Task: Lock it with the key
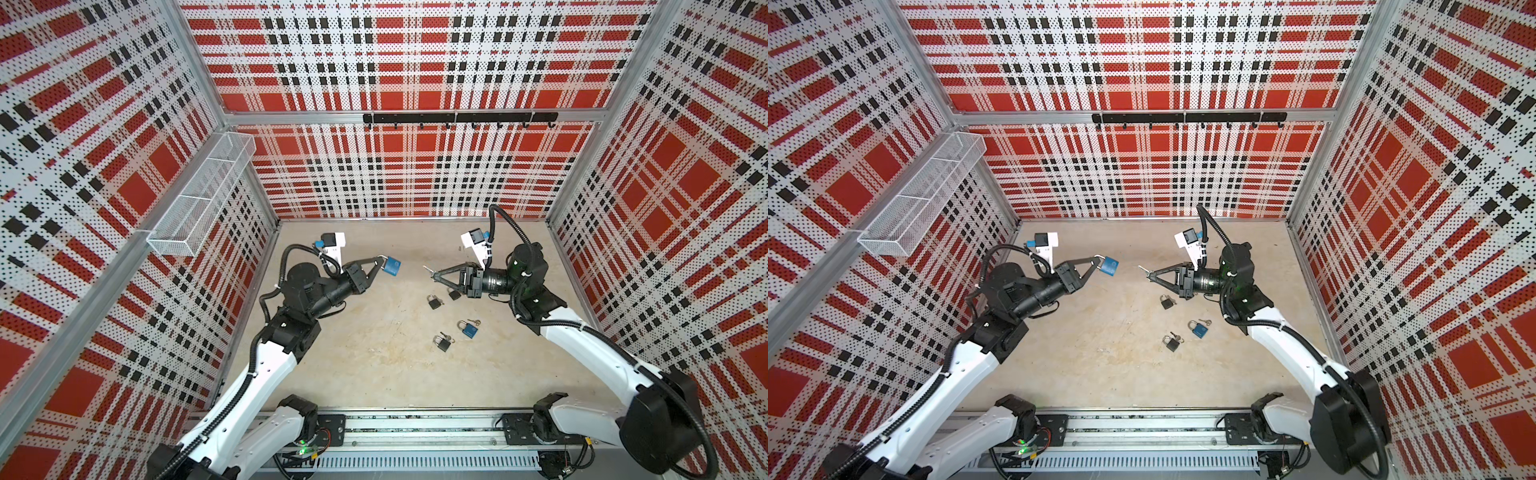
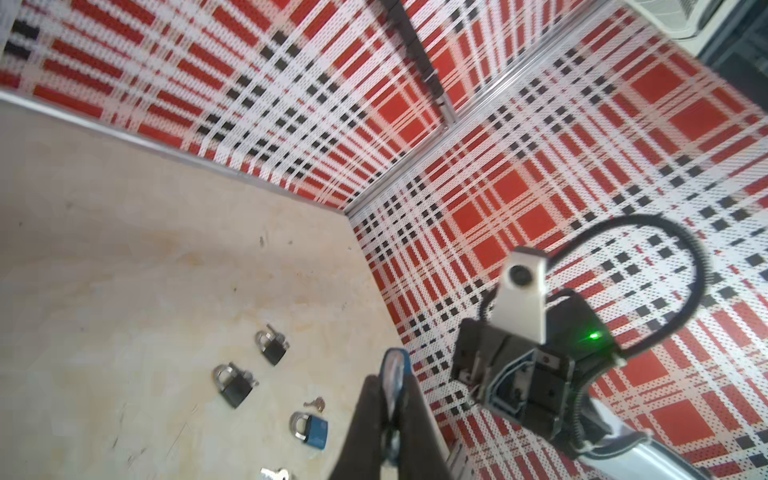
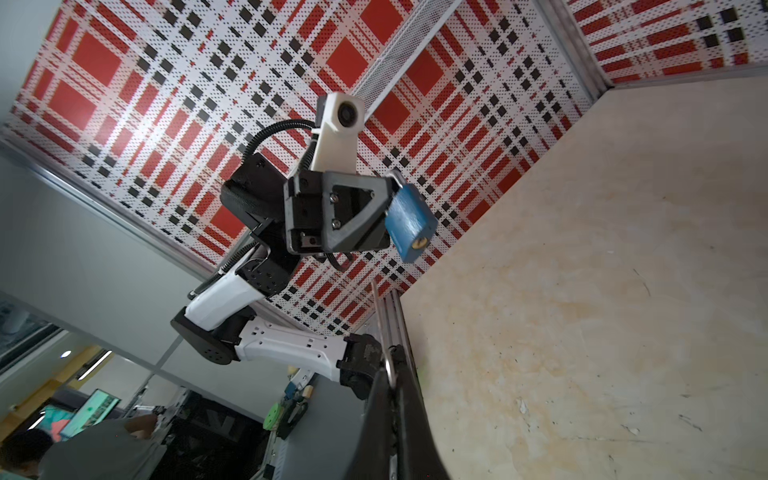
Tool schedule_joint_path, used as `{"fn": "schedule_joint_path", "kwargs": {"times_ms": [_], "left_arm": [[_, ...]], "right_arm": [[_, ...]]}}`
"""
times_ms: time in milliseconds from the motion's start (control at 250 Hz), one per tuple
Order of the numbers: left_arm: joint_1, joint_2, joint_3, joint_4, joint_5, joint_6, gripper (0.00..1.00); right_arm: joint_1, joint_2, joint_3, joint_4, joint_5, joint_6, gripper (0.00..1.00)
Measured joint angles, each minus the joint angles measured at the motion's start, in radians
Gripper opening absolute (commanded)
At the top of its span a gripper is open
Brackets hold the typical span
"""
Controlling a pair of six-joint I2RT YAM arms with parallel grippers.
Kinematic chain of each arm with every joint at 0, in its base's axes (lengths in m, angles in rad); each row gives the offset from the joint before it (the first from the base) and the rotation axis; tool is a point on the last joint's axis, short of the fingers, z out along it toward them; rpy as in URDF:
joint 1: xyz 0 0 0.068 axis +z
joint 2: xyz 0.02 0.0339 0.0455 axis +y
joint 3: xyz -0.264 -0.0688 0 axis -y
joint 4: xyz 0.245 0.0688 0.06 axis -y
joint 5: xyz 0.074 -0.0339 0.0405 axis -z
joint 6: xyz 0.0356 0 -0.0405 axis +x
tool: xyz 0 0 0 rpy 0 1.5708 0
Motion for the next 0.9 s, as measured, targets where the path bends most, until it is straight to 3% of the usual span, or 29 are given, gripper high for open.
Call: {"fn": "schedule_joint_path", "kwargs": {"times_ms": [168,392,900], "left_arm": [[-0.056,-0.027,-0.121,-0.060,-0.068,0.001,0.00],[-0.167,0.017,-0.215,-0.091,-0.167,0.013,0.00],[-0.188,0.338,-0.253,0.007,-0.200,0.068,0.00]], "right_arm": [[0.000,-0.048,0.002,-0.156,0.053,-0.100,0.00],[0.000,-0.047,0.001,-0.233,0.087,-0.135,0.00],[0.000,-0.042,-0.019,-0.232,0.097,-0.128,0.00]]}}
